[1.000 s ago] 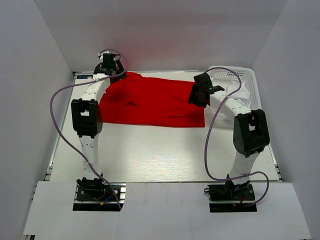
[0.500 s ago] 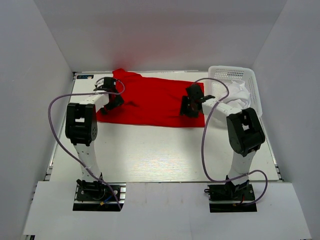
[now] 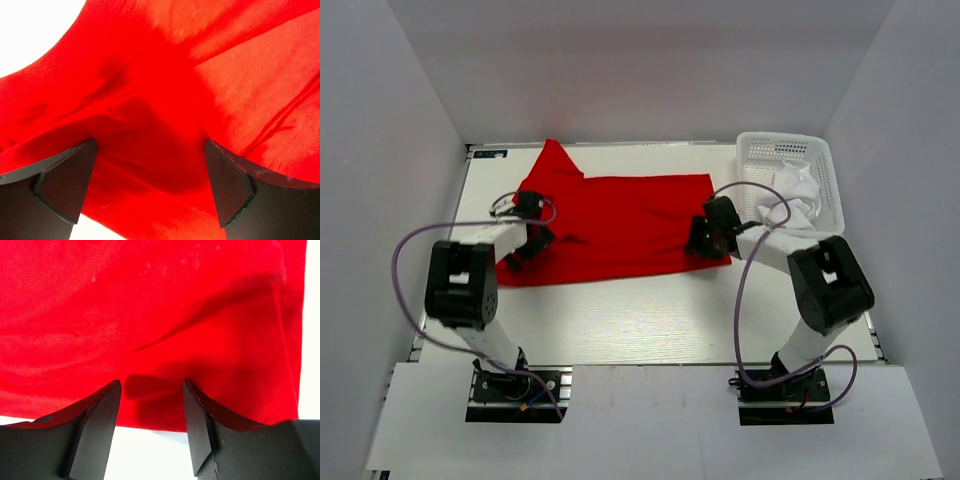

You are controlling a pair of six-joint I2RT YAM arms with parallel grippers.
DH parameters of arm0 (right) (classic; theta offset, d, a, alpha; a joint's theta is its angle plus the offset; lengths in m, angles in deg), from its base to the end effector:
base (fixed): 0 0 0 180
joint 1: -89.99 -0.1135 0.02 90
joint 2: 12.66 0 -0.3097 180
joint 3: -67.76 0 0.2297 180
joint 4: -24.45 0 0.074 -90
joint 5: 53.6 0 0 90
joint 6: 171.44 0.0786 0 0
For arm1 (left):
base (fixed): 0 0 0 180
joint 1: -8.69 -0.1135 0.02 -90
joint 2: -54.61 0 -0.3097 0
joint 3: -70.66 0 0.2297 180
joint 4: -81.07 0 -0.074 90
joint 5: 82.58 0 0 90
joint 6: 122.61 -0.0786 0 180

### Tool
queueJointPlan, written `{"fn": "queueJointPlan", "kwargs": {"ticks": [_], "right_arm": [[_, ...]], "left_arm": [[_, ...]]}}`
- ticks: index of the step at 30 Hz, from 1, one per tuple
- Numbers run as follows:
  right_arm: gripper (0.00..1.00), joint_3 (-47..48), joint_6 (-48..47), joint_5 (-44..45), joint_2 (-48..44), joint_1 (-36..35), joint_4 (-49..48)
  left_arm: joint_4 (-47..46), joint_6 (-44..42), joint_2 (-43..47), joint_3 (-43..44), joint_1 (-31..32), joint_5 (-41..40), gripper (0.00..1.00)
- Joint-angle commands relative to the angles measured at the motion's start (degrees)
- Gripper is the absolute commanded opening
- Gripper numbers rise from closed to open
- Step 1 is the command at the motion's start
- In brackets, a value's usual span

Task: Fold and stack the t-shirts
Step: Fold the flattened tshirt in 1/3 of the way

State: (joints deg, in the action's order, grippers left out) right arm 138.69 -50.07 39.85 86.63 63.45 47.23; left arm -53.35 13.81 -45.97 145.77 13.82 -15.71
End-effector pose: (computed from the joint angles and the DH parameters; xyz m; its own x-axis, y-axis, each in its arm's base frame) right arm 0.3311 0.1601 0.1913 -0.8094 0.1766 -0.5601 0.0107 0.9580 0.2866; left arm 0.3332 0.0011 0.1808 -0.6169 -0.6135 -0.4930 -0.7133 0.7005 0.0209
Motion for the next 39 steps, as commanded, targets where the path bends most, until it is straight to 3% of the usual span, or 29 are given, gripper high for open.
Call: {"fn": "queueJointPlan", "kwargs": {"ticks": [1,6,9,16,28,35,39], "right_arm": [[0.59,-8.92,0.36,-1.42,-4.44,-2.45,6.25],[0.58,-14.31,0.09,-2.56,-11.74,-5.71,7.39],[0.58,-12.99,0.35,-1.25,-12.97,-7.03,7.48],[0.58,-6.67,0.0,1.04,-11.31,-7.64,5.99],[0.59,7.22,-0.35,7.71,0.38,-7.21,1.59],[0.6,7.41,0.53,11.85,-1.11,-7.29,3.26],[0.6,4.24,1.67,12.9,-2.43,-7.12,3.87]], "left_arm": [[6.65,3.95,10.11,-10.99,-0.12,2.21,1.0],[1.65,2.28,25.14,-22.07,0.41,8.35,1.0],[-0.37,2.28,29.81,-22.79,0.41,9.51,1.0],[1.29,2.28,28.24,-18.74,0.41,7.67,1.0],[0.68,1.05,25.43,-16.47,0.41,8.19,1.0],[-4.24,-2.11,27.1,-16.46,0.41,16.79,1.0],[-8.37,-3.87,25.08,-16.99,0.94,26.01,1.0]]}}
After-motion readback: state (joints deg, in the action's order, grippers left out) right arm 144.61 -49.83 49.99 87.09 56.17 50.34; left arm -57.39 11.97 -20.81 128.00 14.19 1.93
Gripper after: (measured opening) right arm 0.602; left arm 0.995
